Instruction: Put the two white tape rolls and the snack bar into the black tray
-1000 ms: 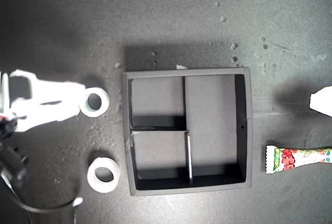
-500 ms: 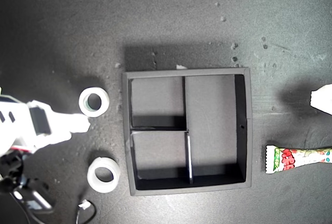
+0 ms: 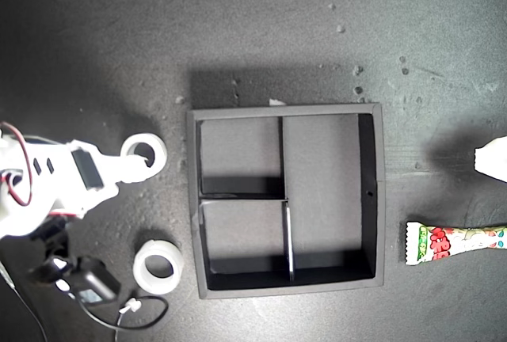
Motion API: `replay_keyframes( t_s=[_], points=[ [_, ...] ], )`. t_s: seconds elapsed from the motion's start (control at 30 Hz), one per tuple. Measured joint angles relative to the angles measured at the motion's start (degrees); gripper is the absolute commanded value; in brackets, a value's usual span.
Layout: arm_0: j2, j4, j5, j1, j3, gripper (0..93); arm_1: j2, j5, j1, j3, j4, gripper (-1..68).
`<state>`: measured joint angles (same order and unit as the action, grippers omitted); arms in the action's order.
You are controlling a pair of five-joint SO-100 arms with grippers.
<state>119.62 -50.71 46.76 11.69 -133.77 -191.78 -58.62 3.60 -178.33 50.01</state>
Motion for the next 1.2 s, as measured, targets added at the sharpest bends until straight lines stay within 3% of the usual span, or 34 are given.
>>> replay_keyframes(
  t_s=[0.77,0.87,0.97,1.13,1.2],
  points=[
    [-6.77,4.57,0.00,-1.85,0.09,13.2,0.00,0.00,0.00,0.00,0.35,-0.3],
    [-10.90,5.63,0.00,-1.85,1.85,9.6,0.00,0.00,0.97,0.00,0.26,0.3],
    [-16.52,5.27,0.35,-1.85,5.89,0.2,0.00,0.00,1.05,0.00,-2.90,0.6],
    [-25.84,-1.58,3.87,-2.90,16.44,0.1,0.00,0.00,1.05,0.00,-15.56,0.2],
    [-28.74,-5.01,3.69,-2.99,20.74,0.1,0.00,0.00,1.14,0.26,-18.72,4.5]
  ],
)
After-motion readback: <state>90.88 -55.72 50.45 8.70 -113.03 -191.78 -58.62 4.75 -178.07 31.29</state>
